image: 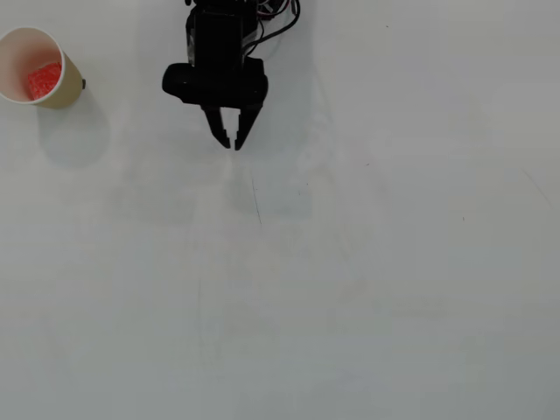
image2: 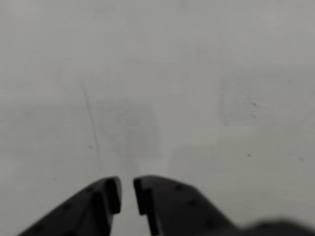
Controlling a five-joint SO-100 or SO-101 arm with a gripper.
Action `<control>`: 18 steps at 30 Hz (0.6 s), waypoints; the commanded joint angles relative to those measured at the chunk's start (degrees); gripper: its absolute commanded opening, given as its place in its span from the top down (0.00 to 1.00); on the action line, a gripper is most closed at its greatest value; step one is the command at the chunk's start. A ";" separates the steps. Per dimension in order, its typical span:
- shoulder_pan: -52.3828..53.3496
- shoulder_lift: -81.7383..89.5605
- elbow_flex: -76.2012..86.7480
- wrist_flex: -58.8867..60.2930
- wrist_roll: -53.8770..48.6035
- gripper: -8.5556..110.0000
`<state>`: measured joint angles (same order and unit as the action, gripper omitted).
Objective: Pick up the cube and drop it in the cup.
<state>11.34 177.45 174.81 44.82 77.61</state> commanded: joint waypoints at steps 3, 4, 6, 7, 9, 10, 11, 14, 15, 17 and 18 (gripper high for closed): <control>0.00 2.20 3.69 0.18 -0.70 0.93; 0.00 2.20 3.87 0.88 -0.70 0.93; -0.62 2.20 3.87 2.64 -0.70 0.93; -0.97 2.20 3.96 3.43 -0.70 0.93; -1.85 2.20 4.04 4.83 -0.70 0.93; -2.29 2.20 4.04 5.45 -0.70 0.93; -2.81 2.20 4.04 6.24 -0.70 0.93; -4.31 2.20 4.04 8.88 -0.70 0.93; -4.83 2.20 4.04 9.76 -0.70 0.93; -5.89 2.20 4.04 11.51 -0.70 0.93; -6.33 2.20 4.04 12.48 -0.70 0.93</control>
<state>6.33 177.45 176.92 55.46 77.61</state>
